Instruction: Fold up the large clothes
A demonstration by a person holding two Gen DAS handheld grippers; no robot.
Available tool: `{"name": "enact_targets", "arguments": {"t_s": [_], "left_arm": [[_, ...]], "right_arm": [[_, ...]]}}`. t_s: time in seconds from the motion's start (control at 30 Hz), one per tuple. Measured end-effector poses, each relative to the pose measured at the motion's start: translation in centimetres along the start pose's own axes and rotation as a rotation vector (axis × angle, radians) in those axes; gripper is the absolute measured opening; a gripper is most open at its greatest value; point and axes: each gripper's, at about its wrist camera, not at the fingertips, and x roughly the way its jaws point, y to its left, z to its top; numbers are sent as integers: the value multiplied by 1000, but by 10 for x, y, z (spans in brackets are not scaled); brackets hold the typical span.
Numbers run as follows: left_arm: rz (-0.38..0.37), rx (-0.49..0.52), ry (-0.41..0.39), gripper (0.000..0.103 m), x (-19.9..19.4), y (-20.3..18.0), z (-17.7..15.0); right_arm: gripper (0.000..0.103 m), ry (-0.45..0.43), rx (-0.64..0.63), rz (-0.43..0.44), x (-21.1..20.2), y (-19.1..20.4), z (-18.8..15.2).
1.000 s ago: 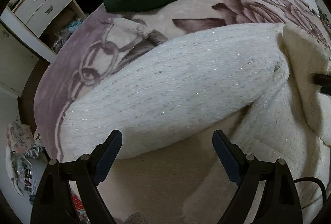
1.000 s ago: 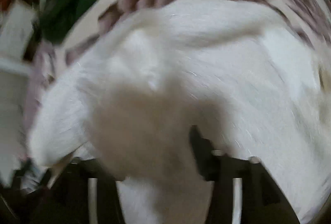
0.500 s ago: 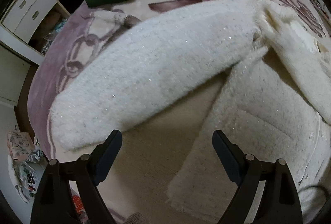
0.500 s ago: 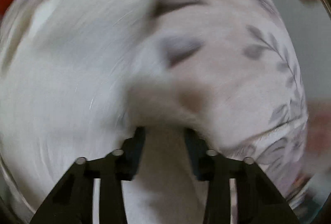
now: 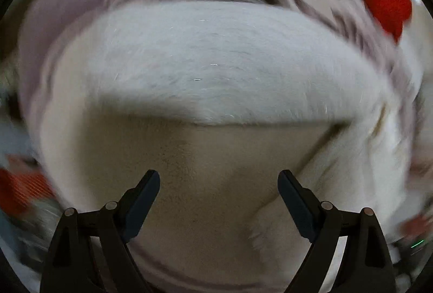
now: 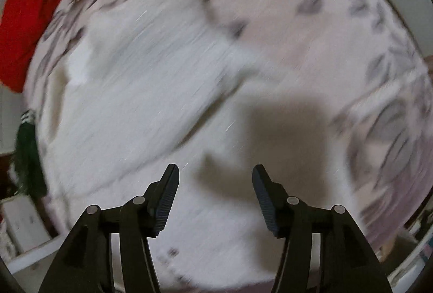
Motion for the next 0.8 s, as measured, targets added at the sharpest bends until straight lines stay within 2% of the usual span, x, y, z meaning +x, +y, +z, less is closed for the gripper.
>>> {"name": "enact_targets", "arguments": {"t_s": [0.03, 0.13, 0.2, 0.23, 0.27, 0.3, 0.33, 0.37, 0.4, 0.43, 0.47, 0.6, 0.7, 0.77, 0.8], "left_arm": [[-82, -77, -9, 89, 2, 16, 5], [-248, -280, -40, 89, 13, 52, 18], [-319, -400, -101, 88, 17, 72, 30], [-340, -441, -141, 84, 16, 79, 36], [-353, -472, -189, 76, 13, 85, 42], [-352, -495, -229, 49, 9, 89, 49], [-341, -507, -263, 14, 5, 92, 59], [-336, -503, -289, 14, 3, 95, 70], [-331, -493, -310, 13, 0, 96, 82], [-320, -478, -328, 13, -2, 95, 96], [-318, -463, -332, 13, -3, 92, 107], [-281, -335, -337, 12, 3, 80, 156], [-266, -270, -257, 14, 21, 77, 177], [-256, -231, -194, 20, 28, 73, 182], [-266, -220, -180, 27, 31, 71, 183]], "right_arm": [[59, 13, -36, 25, 6, 16, -14], [59, 29, -181, 93, 29, 63, -51], [59, 28, -225, 104, 44, 91, -65], [59, 31, -236, 117, 52, 99, -76], [59, 35, -229, 129, 59, 105, -85], [59, 38, -216, 139, 65, 117, -89], [59, 39, -206, 144, 73, 133, -86], [59, 37, -202, 140, 82, 148, -75], [62, 27, -201, 121, 86, 155, -78], [68, 18, -201, 108, 90, 162, -79], [70, 13, -199, 102, 91, 161, -73], [71, 4, -183, 60, 93, 164, -78], [71, -8, -173, 46, 91, 181, -67], [71, -26, -189, -3, 84, 183, -68], [72, -35, -205, -34, 80, 185, -67]]}}
